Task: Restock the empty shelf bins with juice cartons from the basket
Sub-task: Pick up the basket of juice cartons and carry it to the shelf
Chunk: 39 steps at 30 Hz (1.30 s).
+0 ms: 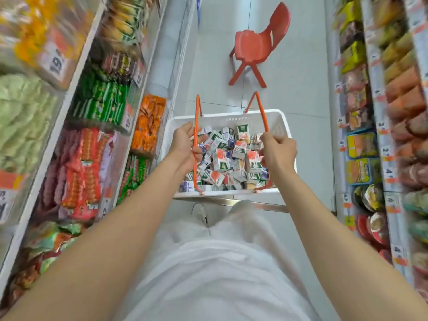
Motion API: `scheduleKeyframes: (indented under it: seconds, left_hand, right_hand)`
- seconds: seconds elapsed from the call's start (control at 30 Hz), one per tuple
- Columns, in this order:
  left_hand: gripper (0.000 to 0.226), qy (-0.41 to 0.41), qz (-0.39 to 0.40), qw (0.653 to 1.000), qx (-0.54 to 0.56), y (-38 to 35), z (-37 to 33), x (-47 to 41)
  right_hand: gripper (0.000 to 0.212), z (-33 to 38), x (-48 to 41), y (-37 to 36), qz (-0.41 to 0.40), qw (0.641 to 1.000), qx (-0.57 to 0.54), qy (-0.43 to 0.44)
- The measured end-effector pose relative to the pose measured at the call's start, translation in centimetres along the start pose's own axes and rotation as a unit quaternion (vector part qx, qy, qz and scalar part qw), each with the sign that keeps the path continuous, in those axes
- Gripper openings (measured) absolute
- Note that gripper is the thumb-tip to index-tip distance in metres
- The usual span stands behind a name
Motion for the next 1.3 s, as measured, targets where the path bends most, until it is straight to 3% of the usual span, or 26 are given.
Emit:
scheduleKeyframes:
  seconds: [0.13, 0.2, 0.37, 0.63, 0.97, 1.13, 1.3]
  left_hand:
    - [0.047, -0.01, -0.008, 1.0, 0.009, -6.6, -9.6, -8.9]
    - [0.05, -0.015, -0.014, 1.0, 0.002, -7.4, -11.3, -10.9]
    - [0.028, -0.024, -0.067, 0.997, 0.022, -14.2, -19.5, -21.9]
    - [0.018, -0.009, -0.12, 0.99, 0.071, -20.1, -29.1, -33.5]
    - [0.016, 0.07, -0.172, 0.97, 0.155, -22.5, -32.0, -48.0]
    - [0.018, 0.085, -0.218, 0.949, 0.21, -24.3, -33.3, -53.0]
    - [0.021, 0.084, -0.286, 0.914, 0.275, -25.0, -31.5, -57.9]
  right_hand:
    - [0.027, 10.0, -10.9, -3.3, 0.01, 0.999, -0.006, 0.033]
    - [0.027, 11.5, -12.9, -4.6, 0.028, 0.999, 0.015, 0.044]
    - [0.031, 20.9, -27.4, -9.7, 0.094, 0.993, 0.058, 0.042]
    - [0.038, 35.6, -43.8, -19.1, 0.169, 0.966, 0.165, 0.106]
    - [0.041, 45.3, -59.3, -33.1, 0.232, 0.901, 0.327, 0.164]
    - [0.032, 48.1, -64.7, -38.7, 0.276, 0.85, 0.4, 0.205]
    - [0.015, 47.2, -70.0, -44.3, 0.347, 0.814, 0.428, 0.185]
Point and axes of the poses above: each hand's wrist, its own x-axis away from the middle knuckle, its own y-axis out of the back of the hand, z = x × y, the point moved 9 cm from there along -x, towards the middle knuckle, and after that the axes turned 4 degrees about -y, right-handed, at the moved point
